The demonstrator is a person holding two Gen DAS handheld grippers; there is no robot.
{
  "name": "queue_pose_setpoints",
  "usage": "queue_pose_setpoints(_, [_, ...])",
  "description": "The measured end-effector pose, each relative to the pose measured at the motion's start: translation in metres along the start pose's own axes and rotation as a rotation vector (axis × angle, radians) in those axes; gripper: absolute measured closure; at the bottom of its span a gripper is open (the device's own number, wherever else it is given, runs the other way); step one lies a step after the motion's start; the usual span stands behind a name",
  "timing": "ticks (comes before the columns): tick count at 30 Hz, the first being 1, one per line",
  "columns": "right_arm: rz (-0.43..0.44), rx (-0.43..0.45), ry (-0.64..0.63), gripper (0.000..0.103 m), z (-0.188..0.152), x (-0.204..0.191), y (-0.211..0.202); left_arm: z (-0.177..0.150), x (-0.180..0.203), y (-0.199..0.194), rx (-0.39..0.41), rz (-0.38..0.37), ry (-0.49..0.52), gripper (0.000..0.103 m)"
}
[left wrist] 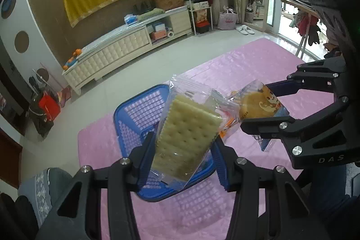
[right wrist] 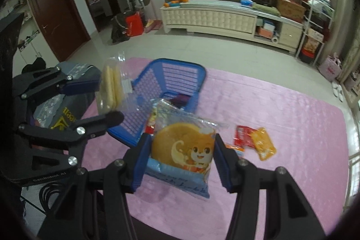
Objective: Organize snacks
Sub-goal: 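Carry the cracker pack and bun bag over the blue basket with both tools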
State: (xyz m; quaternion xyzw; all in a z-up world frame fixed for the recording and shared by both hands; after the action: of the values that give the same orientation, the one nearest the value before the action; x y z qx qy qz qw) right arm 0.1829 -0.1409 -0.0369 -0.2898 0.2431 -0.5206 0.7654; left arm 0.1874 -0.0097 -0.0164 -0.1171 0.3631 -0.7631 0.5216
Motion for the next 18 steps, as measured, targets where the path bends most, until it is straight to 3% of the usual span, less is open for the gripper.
queue_pose_setpoints(10, [0.035,-0.065,-0.028,0.044,0.011,-0.025,0.052,-0.031,-0.049,0.015,-0.036,0.007,-0.128,0.057])
queue_pose_setpoints(18, [0.030,-0.134,-0.044,0.044,0.006,-0.033,0.093,-0.051,-0.072,0.054,-0.077,-0.045,-0.232,0.057])
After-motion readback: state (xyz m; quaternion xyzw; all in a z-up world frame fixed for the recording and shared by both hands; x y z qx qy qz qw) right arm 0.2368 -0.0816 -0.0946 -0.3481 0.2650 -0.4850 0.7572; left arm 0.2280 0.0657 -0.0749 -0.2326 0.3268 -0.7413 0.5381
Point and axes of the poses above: each gripper's, at about its wrist camera, not at the fingertips, and y roughly the way its jaws point, x to its right, z to its top, the point moved 2 cm from there along y, roughly the way its jaws point, and after that the axes turned 6 degrees about x, right-handed, at the moved point
